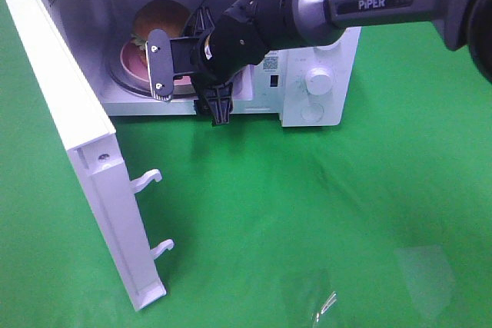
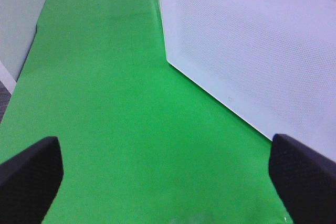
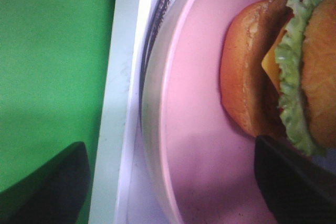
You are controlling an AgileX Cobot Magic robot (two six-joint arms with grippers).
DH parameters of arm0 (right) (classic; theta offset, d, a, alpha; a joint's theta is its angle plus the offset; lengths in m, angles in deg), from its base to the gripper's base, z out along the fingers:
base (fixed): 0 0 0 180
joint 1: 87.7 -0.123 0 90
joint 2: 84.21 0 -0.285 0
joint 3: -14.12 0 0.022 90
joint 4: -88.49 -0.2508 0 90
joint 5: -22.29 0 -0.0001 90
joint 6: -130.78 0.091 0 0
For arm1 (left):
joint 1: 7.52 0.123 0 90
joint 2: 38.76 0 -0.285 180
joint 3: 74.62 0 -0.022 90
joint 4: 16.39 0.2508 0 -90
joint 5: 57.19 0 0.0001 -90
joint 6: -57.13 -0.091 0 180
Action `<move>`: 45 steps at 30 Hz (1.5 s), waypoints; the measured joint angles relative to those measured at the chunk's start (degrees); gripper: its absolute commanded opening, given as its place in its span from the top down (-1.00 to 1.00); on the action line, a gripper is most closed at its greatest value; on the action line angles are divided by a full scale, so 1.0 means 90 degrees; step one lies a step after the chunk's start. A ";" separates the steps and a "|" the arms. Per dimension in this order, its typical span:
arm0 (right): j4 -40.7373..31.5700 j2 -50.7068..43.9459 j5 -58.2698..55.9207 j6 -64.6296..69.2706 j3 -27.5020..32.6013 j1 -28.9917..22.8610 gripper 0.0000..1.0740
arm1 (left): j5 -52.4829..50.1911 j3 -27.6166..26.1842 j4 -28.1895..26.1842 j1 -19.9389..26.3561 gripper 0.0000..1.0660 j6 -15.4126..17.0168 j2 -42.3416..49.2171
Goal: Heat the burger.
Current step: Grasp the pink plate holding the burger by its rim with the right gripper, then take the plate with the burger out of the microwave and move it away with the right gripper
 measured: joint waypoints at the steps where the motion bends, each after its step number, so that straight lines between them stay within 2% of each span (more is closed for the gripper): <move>1: -0.0064 0.0140 -0.0032 0.0000 -0.0159 0.0019 -0.51 | 0.0000 0.0000 0.0000 0.0000 -0.87 0.0000 0.0000; 13: -0.0452 0.0668 -0.0153 0.0000 -0.0668 0.0210 -0.45 | 0.0000 0.0000 0.0000 0.0000 -0.87 0.0000 0.0032; 19: -0.0656 0.0789 -0.0178 -0.0013 -0.0668 0.0223 -0.29 | 0.0000 0.0000 0.0000 0.0000 -0.87 0.0000 0.0000; 20: -0.0719 0.0789 -0.0178 -0.0013 -0.0668 0.0223 -0.03 | 0.0000 0.0000 0.0000 0.0000 -0.87 0.0000 0.0000; 21: -0.0719 0.0789 -0.0178 -0.0013 -0.0668 0.0223 -0.03 | 0.0000 0.0000 0.0000 0.0000 -0.87 0.0000 0.0000; 23: -0.0789 0.0789 -0.0236 -0.0013 -0.0668 0.0223 0.42 | 0.0000 0.0000 0.0000 0.0000 -0.87 0.0000 0.0000; 24: -0.0789 0.0789 -0.0236 -0.0013 -0.0668 0.0223 0.42 | 0.0000 0.0000 0.0000 0.0000 -0.87 0.0000 0.0000; 25: -0.0917 0.0751 -0.0299 -0.0013 -0.0668 0.0210 0.65 | 0.0000 0.0000 0.0000 0.0000 -0.87 0.0000 0.0000; 26: -0.0917 0.0751 -0.0299 -0.0013 -0.0668 0.0210 0.65 | 0.0000 0.0000 0.0000 0.0000 -0.87 0.0000 0.0000; 27: -0.1076 0.0694 -0.0414 -0.0013 -0.0668 0.0172 0.89 | 0.0000 0.0000 0.0000 0.0000 -0.87 0.0000 0.0000; 28: -0.1076 0.0694 -0.0414 -0.0013 -0.0668 0.0172 0.89 | 0.0000 0.0000 0.0000 0.0000 -0.87 0.0000 0.0000; 29: -0.1133 0.0637 -0.0509 -0.0070 -0.0675 0.0140 1.00 | 0.0000 0.0000 0.0000 0.0000 -0.87 0.0000 0.0000; 45: -0.1286 0.0414 -0.1038 -0.0223 -0.0688 0.0051 1.00 | 0.0000 0.0000 0.0000 0.0000 -0.87 0.0000 0.0000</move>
